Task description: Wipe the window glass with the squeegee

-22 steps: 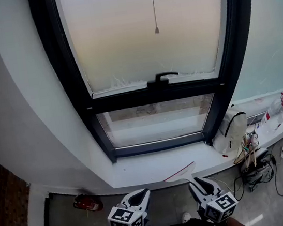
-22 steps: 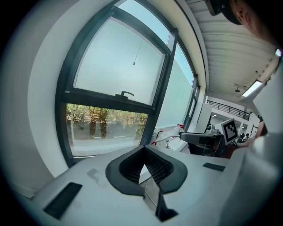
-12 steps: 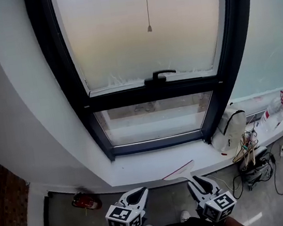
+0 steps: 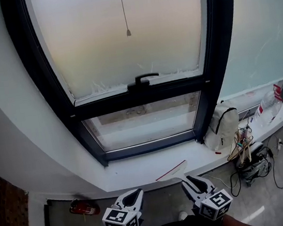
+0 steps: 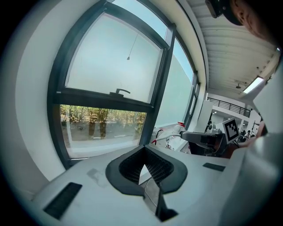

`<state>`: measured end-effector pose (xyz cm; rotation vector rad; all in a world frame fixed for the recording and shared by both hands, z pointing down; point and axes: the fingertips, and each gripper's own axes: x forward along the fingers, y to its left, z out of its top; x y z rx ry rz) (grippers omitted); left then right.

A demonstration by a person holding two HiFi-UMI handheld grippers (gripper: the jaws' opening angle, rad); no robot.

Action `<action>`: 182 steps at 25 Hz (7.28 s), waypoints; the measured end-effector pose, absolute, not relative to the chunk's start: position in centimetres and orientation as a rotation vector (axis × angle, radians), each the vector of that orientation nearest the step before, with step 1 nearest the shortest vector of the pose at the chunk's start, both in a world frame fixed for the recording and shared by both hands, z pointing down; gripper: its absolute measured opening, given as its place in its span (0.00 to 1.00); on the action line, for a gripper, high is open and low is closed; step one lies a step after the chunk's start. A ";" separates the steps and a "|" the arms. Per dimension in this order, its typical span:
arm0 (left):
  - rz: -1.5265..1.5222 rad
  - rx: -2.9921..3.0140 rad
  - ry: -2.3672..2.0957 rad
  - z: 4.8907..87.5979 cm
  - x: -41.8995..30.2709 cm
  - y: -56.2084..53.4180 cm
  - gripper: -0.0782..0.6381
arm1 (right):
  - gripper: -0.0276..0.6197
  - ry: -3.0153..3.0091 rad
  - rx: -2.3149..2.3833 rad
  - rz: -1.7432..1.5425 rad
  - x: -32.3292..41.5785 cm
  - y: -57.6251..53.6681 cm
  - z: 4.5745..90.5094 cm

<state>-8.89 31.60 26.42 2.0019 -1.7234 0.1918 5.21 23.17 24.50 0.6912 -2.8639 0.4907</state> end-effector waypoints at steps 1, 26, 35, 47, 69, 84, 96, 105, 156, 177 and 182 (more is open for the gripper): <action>0.193 2.002 -1.729 26.3 -8.5 31.1 0.11 | 0.19 -2.862 0.691 0.497 5.7 22.5 24.7; 0.420 1.964 -1.764 28.6 -10.5 19.0 0.11 | 0.19 -2.786 0.815 0.764 8.0 7.2 29.8; 0.605 2.239 -1.448 30.5 -17.6 11.6 0.11 | 0.19 -2.697 1.300 1.146 2.2 1.9 31.4; 0.938 2.396 -1.152 35.4 -21.3 4.8 0.11 | 0.19 -2.618 1.865 1.838 1.5 -5.5 35.9; 1.228 2.184 -1.098 41.4 -20.4 -4.6 0.11 | 0.19 -2.508 2.240 2.505 10.5 -31.7 38.5; 1.187 2.182 -1.087 41.5 -19.9 -5.5 0.11 | 0.19 -2.552 2.209 2.456 9.5 -33.0 38.4; 1.149 2.151 -1.136 41.7 -23.2 -2.4 0.11 | 0.19 -2.577 2.038 2.474 2.7 -29.2 38.0; 1.128 2.159 -1.148 41.6 -26.0 0.4 0.11 | 0.19 -2.652 1.906 2.421 -3.3 -25.2 37.1; 1.119 2.063 -1.219 44.2 -34.8 6.5 0.11 | 0.19 -2.595 1.234 2.635 -26.7 -10.2 41.0; 1.177 2.147 -1.054 45.8 -21.6 -1.7 0.11 | 0.19 -2.560 2.072 2.451 2.4 -21.8 47.1; 1.200 2.128 -1.031 46.3 -19.2 -3.1 0.11 | 0.19 -2.567 2.187 2.458 7.4 -26.6 47.8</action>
